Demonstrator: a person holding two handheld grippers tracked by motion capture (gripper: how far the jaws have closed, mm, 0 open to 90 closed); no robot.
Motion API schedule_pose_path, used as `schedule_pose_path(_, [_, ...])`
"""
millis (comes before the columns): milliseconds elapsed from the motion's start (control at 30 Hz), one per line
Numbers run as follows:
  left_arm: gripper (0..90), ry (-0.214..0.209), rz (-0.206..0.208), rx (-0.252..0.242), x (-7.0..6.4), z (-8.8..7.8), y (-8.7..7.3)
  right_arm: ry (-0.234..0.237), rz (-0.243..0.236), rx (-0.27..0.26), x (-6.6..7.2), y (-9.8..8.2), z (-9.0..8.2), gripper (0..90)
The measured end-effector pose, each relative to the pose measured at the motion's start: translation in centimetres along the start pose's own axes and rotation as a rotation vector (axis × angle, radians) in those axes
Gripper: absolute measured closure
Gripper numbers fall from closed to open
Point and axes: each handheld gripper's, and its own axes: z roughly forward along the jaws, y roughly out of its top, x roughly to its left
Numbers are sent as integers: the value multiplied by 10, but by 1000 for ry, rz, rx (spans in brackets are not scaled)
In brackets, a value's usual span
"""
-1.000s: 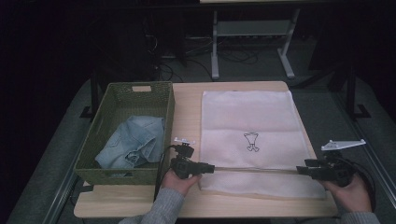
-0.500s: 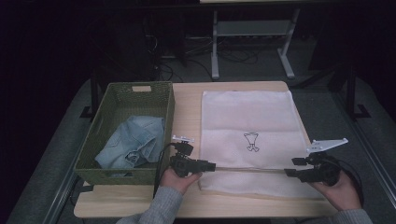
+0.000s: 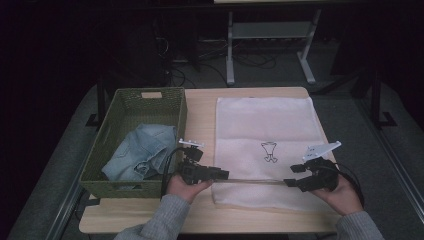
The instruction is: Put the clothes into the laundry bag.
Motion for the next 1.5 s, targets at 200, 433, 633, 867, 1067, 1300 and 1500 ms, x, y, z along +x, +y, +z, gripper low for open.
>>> schedule_pose_path(200, [503, -58, 30, -3, -2, -19, 14, 10, -10, -6, 1, 3, 5, 383])
schedule_pose_path(433, [494, -112, 41, -33, 2, -48, 22, 14, -3, -23, -1, 2, 7, 380])
schedule_pose_path(633, [479, -115, 47, -61, 8, -80, 28, 20, 7, -29, -1, 1, 9, 373])
schedule_pose_path(867, [453, -118, 3, -118, 29, -110, 24, 17, 13, -26, -3, -2, 9, 370])
schedule_pose_path(1067, [427, -118, -16, -153, 41, -141, 20, 15, 14, -26, -3, -3, 8, 363])
schedule_pose_path(1300, [407, -44, -76, -191, 63, -172, 9, 14, 15, -23, -1, -4, 7, 360])
schedule_pose_path(1500, [384, 45, -137, -218, 84, -192, 2, 17, 10, -16, 0, -3, 10, 356])
